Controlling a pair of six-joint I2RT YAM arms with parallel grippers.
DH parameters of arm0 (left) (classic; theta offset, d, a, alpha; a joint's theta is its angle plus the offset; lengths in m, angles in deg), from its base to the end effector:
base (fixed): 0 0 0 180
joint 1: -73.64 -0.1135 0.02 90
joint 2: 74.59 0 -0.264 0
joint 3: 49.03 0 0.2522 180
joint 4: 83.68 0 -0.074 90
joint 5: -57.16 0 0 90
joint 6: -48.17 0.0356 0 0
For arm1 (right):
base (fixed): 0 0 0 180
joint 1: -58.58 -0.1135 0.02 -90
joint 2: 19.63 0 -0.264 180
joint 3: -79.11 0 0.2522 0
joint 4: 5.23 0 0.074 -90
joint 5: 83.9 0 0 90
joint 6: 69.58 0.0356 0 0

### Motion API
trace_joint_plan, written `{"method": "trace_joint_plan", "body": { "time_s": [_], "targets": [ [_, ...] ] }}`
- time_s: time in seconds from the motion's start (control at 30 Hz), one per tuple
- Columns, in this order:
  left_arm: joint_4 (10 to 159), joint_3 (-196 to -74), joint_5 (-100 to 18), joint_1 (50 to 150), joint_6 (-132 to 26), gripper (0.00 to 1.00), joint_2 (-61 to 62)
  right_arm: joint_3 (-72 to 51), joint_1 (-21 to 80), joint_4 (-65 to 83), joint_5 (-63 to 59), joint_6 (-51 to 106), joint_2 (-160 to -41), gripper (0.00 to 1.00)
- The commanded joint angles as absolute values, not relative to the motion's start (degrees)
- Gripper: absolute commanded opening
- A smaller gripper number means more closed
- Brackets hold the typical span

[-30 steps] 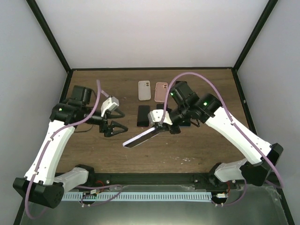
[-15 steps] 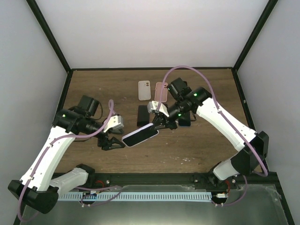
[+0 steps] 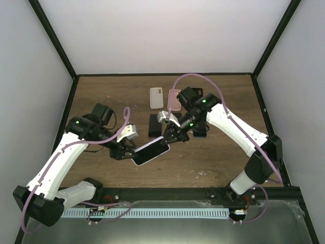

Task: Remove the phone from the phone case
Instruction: Adjust the phone.

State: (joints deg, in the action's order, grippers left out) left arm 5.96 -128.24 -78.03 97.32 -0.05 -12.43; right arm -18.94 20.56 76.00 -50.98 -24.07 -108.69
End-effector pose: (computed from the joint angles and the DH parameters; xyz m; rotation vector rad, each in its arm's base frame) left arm 0.1421 -0.0899 0.3260 1.5182 2.0725 -0.9947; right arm 0.2126 0.2042 0.3280 -1.7916 1.7234 1.3231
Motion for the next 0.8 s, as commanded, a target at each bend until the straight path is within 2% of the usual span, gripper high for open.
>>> {"method": "trace_joint_plan", "body": {
  "time_s": [0.0, 0.33, 0.77],
  "targets": [
    [8.63, -127.7, -79.01, 97.51, -3.55, 0.54, -11.91, -18.72, 20.67, 76.42, -58.48, -22.89, -108.75, 0.01],
    [15.96, -127.06, -83.85, 89.36, -10.93, 0.54, -12.22, -16.04, 24.56, 75.37, -65.38, -20.77, -109.6, 0.01],
    [16.87, -127.59, -93.35, 79.48, -13.3, 0.56, -10.31, -14.82, 28.9, 75.66, -72.15, -20.34, -110.98, 0.01]
  ]
}}
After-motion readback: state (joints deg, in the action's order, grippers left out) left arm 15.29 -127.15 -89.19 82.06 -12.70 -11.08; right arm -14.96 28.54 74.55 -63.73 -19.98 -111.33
